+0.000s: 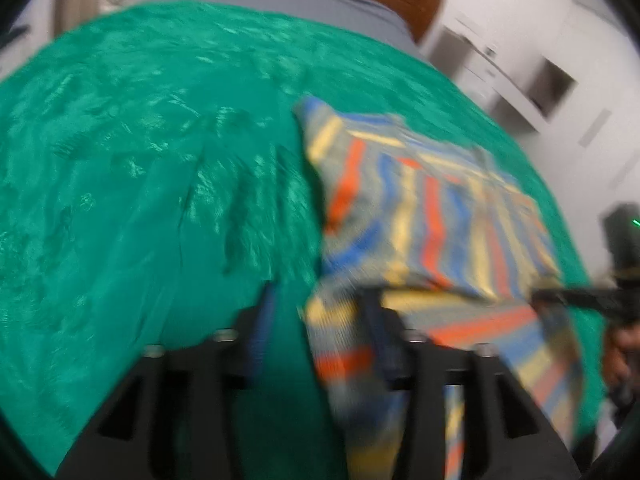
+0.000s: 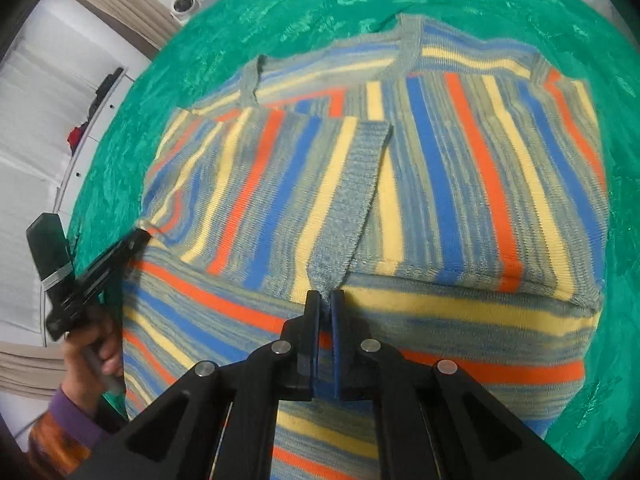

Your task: Fold small clothes

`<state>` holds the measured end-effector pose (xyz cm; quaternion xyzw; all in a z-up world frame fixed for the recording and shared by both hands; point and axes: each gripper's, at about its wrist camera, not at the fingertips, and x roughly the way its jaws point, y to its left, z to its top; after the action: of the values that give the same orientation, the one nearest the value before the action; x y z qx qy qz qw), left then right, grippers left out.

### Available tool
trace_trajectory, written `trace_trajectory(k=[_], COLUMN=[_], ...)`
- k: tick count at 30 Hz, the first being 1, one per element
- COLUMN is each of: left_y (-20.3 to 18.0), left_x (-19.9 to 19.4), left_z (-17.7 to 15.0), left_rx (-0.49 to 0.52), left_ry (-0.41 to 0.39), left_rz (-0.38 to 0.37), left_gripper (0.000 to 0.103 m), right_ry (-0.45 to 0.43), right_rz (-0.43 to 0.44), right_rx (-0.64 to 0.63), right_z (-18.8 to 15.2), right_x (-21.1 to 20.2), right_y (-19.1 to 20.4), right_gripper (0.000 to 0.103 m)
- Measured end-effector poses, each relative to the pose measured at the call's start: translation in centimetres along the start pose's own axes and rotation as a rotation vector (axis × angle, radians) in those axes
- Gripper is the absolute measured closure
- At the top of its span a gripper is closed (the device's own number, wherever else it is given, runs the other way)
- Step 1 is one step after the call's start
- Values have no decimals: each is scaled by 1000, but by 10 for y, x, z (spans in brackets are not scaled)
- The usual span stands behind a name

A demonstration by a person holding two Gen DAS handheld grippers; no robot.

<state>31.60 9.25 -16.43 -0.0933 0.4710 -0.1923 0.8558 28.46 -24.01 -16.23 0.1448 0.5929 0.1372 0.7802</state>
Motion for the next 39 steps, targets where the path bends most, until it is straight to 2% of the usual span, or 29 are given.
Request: trace_trajectory(k=[1, 2, 3, 5, 8, 11, 12, 13, 14, 15, 17, 18, 19, 23, 24, 26, 27, 29, 31, 32, 33, 34, 35, 38, 39], left_y=[3, 6, 12, 19, 18, 4, 0, -6, -14, -21, -14, -4, 3, -5, -8, -10, -15, -21, -26, -26, -20, -14, -10, -4, -4], left_x=[-12, -24, -35, -36, -2, 57, 69, 79, 83, 80, 71, 69, 73, 72, 65, 45, 28, 11, 11, 22, 40, 48, 44, 22, 11], left_z=[1, 5, 15, 38, 78, 101, 102, 101, 100, 100, 98, 98, 97, 87, 84, 79, 71, 61, 46, 39, 28, 22, 19, 19, 15], left_rx=[18, 31, 27, -12, -67, -70, -72, -53, -10, 49, 15, -31, -65, -35, -43, -47, -34, 8, 82, 115, 141, 137, 121, 24, -2], left_ry=[-7, -25, -46, -55, 5, 134, 154, 166, 165, 118, 50, 35, 47, 51, 49, 12, -32, -88, -63, -27, 50, 72, 35, 3, -21], left_rz=[-19, -30, -36, -44, -77, -20, -12, 10, 70, 174, 235, 261, 240, 215, 219, 199, 180, 156, 177, 221, 297, 293, 273, 267, 262], left_gripper=[28, 26, 25, 26, 28, 44, 60, 82, 97, 97, 101, 101, 100, 95, 88, 63, 40, 24, 27, 40, 48, 48, 48, 43, 38], right_ry=[-19, -51, -92, -157, -189, -206, -209, -210, -209, -210, -216, -219, -218, -213, -222, -250, -263, -281, -283, -280, -277, -271, -270, -308, -329], right_rz=[-14, -25, -34, -44, -13, -20, -30, -46, -62, -84, -113, -122, -124, -119, -118, -127, -134, -141, -139, -137, -137, -139, -139, -147, -154], right_rx=[-8, -18, -29, -33, 10, 11, 4, -3, -8, -11, -9, -2, 9, 50, 53, 52, 46, 36, 39, 46, 53, 61, 65, 60, 57], right_z=[-3, -7, -11, -20, -32, -52, -60, -68, -74, -83, -97, -103, -108, -118, -119, -122, -124, -126, -129, -130, -131, -133, -135, -143, -147], right_x=[-8, -18, -28, -45, -57, -65, -69, -72, -75, -78, -83, -84, -85, -84, -85, -92, -95, -98, -98, -97, -96, -95, -96, -108, -114], right_y=[0, -1, -2, -5, -12, -18, -19, -22, -25, -29, -39, -44, -49, -64, -64, -64, -62, -61, -61, -62, -62, -63, -63, -64, -65], right_gripper=[67, 47, 43, 42, 42, 42, 42, 42, 42, 42, 42, 42, 42, 42, 42, 42, 42, 42, 42, 42, 42, 42, 42, 42, 42])
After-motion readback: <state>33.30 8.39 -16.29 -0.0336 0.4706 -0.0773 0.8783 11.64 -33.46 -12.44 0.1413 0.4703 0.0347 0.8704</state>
